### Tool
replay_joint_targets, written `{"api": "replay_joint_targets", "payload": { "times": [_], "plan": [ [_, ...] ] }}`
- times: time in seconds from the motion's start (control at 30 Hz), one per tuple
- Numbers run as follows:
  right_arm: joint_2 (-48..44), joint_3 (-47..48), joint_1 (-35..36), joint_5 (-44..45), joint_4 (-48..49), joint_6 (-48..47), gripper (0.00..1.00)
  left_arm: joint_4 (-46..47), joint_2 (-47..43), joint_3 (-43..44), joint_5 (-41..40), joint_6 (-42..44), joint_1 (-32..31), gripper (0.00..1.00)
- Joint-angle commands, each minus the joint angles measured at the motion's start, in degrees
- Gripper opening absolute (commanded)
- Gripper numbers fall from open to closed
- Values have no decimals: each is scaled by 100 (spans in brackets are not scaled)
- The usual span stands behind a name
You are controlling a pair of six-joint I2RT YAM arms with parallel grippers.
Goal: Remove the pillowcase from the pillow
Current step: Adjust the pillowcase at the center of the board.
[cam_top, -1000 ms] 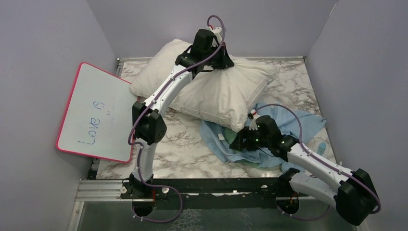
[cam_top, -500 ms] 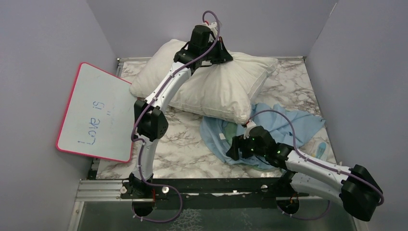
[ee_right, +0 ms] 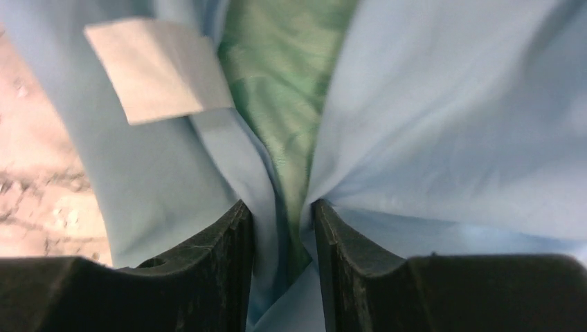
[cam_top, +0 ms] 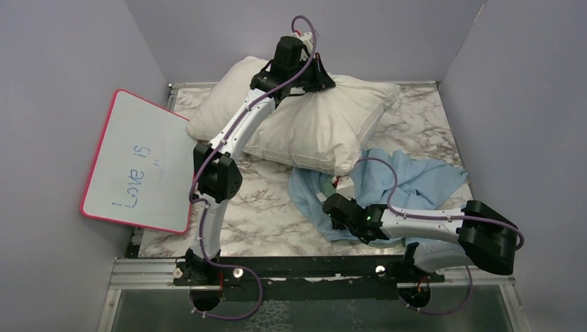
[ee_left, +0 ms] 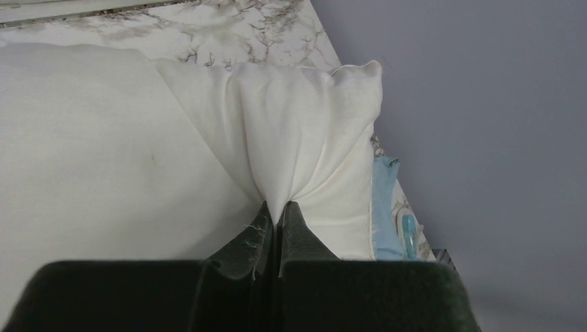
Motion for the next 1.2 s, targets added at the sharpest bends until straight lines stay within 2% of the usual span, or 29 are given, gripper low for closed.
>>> {"api": "replay_joint_targets", "payload": {
  "times": [0.0, 0.07, 0.13, 0.2, 0.37, 0.47, 0.53, 0.57, 0.63, 0.73, 0.83, 0.9, 1.0, 1.07, 1.17],
  "plan": [
    [-6, 322, 69, 1609, -1272, 1515, 36, 598, -193, 122, -62, -21, 153, 0],
    [-203, 312, 69, 1716, -1467, 1768, 22, 589, -205, 89, -62, -21, 153, 0],
    [-504, 331, 70, 1918, -1880, 2227, 2, 589, -226, 54, -72, -21, 161, 0],
    [-882, 398, 65, 2190, -2530, 3053, 1, 595, -253, 20, -86, -21, 162, 0],
    [-1967, 541, 16, 2537, -3061, 3249, 1, 599, -284, -19, -49, -29, 170, 0],
    [-2325, 849, -370, 2746, -4001, 3963, 0, 607, -330, -58, -37, -29, 170, 0],
    [-2407, 1061, -859, 2690, -4283, 3752, 1, 619, -357, -82, -31, -42, 170, 0],
    [-2415, 1144, -1137, 2600, -4190, 3323, 1, 630, -364, -93, -23, -53, 175, 0],
    [-2348, 1236, -1820, 2255, -3658, 2372, 1, 643, -379, -126, -3, -84, 170, 0],
    [-2111, 1472, -3007, 1698, -3186, 1510, 0, 659, -416, -167, 58, -91, 170, 0],
    [-1965, 1744, -4232, 544, -2398, 439, 1, 694, -507, -293, 142, -95, 171, 0],
    [-1761, 2065, -5177, -393, -2183, 86, 1, 703, -558, -369, 227, -100, 166, 0],
    [-1253, 2968, -6594, -1620, -2286, -270, 1, 759, -674, -592, 324, -91, 162, 0],
    [-914, 3841, -7208, -2070, -2565, -440, 1, 833, -755, -793, 385, -91, 146, 0],
    [-489, 5042, -7391, -1609, -2963, -640, 1, 902, -836, -1042, 453, -67, 118, 0]
  ]
}}
